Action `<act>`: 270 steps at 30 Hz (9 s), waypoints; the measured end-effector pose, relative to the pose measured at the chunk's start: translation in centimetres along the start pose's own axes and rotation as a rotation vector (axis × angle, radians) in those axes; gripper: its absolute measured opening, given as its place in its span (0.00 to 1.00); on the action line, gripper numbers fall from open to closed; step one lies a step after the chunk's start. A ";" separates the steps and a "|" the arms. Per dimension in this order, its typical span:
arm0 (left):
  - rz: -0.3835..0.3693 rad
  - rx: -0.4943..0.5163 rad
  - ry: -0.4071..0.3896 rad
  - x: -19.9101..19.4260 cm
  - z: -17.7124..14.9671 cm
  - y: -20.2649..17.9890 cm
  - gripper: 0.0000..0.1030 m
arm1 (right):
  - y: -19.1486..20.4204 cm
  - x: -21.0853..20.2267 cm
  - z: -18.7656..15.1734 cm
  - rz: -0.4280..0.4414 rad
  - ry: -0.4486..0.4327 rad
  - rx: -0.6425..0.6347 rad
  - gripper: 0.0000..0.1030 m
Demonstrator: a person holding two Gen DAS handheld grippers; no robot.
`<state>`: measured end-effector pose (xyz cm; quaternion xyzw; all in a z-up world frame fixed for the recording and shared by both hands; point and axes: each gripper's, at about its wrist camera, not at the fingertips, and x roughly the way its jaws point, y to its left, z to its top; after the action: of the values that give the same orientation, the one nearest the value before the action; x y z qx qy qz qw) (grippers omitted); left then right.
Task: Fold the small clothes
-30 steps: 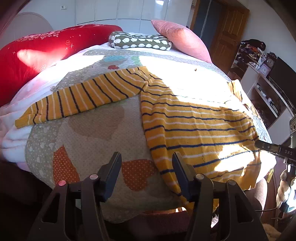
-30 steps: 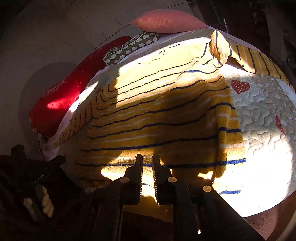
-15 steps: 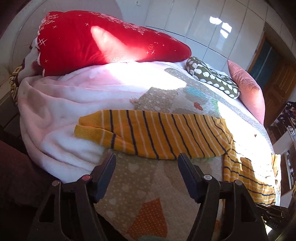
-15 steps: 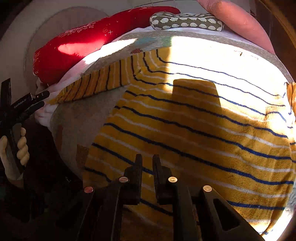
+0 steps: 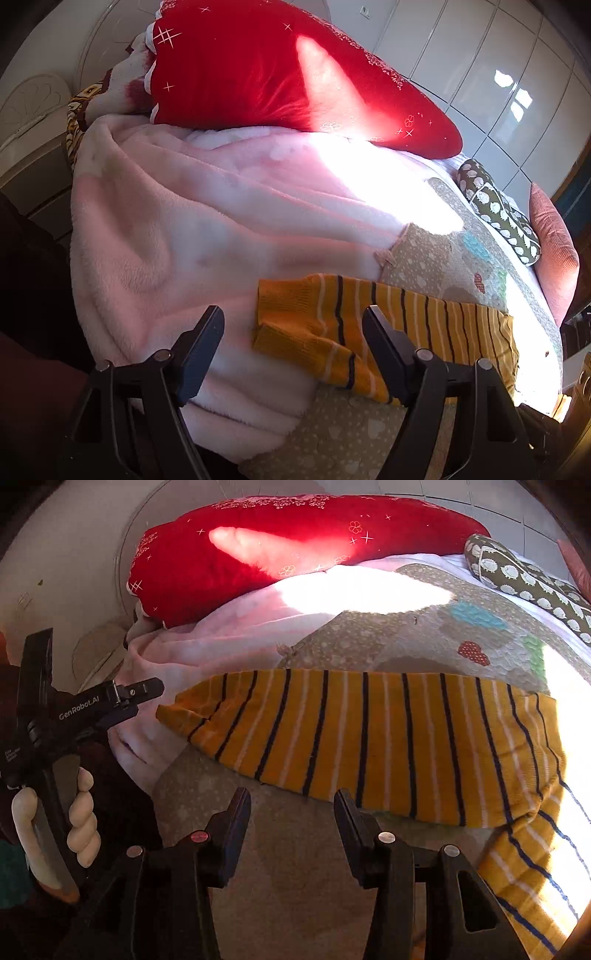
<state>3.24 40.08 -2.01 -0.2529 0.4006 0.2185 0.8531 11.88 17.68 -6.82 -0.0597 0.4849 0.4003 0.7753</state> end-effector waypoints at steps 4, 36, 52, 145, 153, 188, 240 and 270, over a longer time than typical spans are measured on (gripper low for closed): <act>-0.036 -0.044 0.089 3.5 2.0 0.7 0.74 | 3.2 3.6 1.0 0.026 0.009 -0.072 0.49; 0.106 0.018 0.180 5.6 -0.1 0.7 0.74 | -8.4 -9.9 -6.7 -0.041 -0.194 0.287 0.49; -0.169 0.161 -0.032 -5.0 1.0 -12.0 0.03 | -23.2 -29.6 -28.9 -0.362 -0.510 0.817 0.49; -0.553 0.885 0.283 -7.4 -27.6 -48.5 0.67 | -46.1 -41.0 -47.7 -0.312 -0.941 1.497 0.09; -0.419 0.665 0.178 -6.1 -18.3 -37.0 0.67 | -37.9 -45.7 -32.3 -0.509 -0.900 1.034 0.08; -0.337 0.308 0.075 -3.3 -10.1 -18.3 0.67 | -21.9 -17.6 -10.0 0.067 -0.225 0.407 0.54; -0.281 0.338 0.046 -2.7 -10.3 -17.1 0.68 | -23.3 -13.6 -5.4 -0.123 -0.150 0.597 0.08; -0.294 0.518 0.182 -4.1 -20.1 -21.1 0.68 | -32.6 -29.1 -26.9 -0.518 -0.266 0.909 0.35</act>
<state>1.43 10.82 -4.47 -0.1006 0.4768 -0.0400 0.8723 8.94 -33.52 -7.29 0.2153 0.4763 -0.0503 0.8510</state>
